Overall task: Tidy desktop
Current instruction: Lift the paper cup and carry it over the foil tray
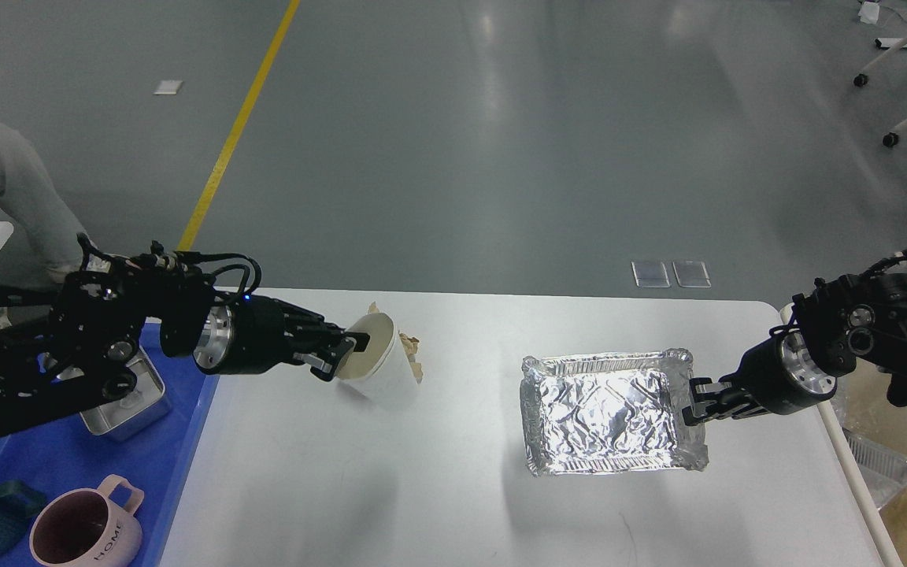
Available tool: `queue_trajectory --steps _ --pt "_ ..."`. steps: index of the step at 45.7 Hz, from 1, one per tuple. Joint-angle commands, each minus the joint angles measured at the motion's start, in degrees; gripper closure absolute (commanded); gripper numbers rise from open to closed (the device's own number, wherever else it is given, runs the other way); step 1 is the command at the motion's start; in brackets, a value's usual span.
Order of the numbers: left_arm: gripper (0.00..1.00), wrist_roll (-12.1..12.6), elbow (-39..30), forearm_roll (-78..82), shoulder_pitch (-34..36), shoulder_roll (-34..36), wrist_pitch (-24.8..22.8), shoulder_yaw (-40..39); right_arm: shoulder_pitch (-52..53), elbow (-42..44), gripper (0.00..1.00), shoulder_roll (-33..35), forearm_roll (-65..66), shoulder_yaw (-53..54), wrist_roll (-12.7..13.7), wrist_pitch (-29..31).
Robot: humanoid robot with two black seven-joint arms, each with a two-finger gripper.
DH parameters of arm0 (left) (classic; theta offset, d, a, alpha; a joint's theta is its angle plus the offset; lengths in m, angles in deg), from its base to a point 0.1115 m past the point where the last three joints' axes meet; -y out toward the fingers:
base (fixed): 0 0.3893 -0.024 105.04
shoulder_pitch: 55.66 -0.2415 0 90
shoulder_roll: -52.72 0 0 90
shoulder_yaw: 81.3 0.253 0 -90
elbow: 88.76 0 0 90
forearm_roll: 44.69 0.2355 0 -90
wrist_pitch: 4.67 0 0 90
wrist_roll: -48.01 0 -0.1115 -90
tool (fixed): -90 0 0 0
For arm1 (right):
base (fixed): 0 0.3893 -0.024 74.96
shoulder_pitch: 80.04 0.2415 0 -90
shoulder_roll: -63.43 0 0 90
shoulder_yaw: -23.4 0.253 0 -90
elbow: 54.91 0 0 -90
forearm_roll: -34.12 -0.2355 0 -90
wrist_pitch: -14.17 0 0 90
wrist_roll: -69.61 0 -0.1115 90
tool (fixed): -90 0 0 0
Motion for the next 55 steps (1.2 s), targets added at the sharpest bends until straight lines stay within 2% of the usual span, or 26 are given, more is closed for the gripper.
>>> queue_trajectory --steps 1,12,17,26,33,40,55 --pt "1.0 -2.9 -2.2 -4.5 6.6 2.5 -2.3 -0.1 0.0 0.4 1.0 0.0 0.0 0.0 0.1 0.1" --pt "1.0 -3.4 -2.4 -7.9 13.7 4.1 -7.2 -0.5 -0.6 0.5 1.0 -0.2 0.1 0.0 0.1 0.1" --pt "1.0 -4.3 -2.4 -8.7 15.8 6.2 -9.5 -2.2 -0.7 0.6 1.0 -0.4 0.1 0.0 0.1 0.0" --pt "0.99 -4.5 -2.3 -10.5 17.0 9.6 -12.8 -6.6 -0.6 1.2 1.0 -0.7 0.0 0.1 0.1 0.0" --pt "0.99 -4.4 -2.0 -11.8 16.4 8.0 -13.4 -7.0 -0.4 1.3 1.0 -1.4 -0.1 0.1 0.1 0.2" --pt "0.99 -4.4 1.7 -11.6 13.4 -0.1 -13.3 -6.5 -0.1 1.2 1.0 -2.1 -0.2 0.1 0.1 0.3" --pt "0.98 -3.9 17.3 -9.3 5.9 -21.9 -12.4 -6.3 1.0 1.3 1.0 -4.8 -0.4 0.0 0.0 0.4"
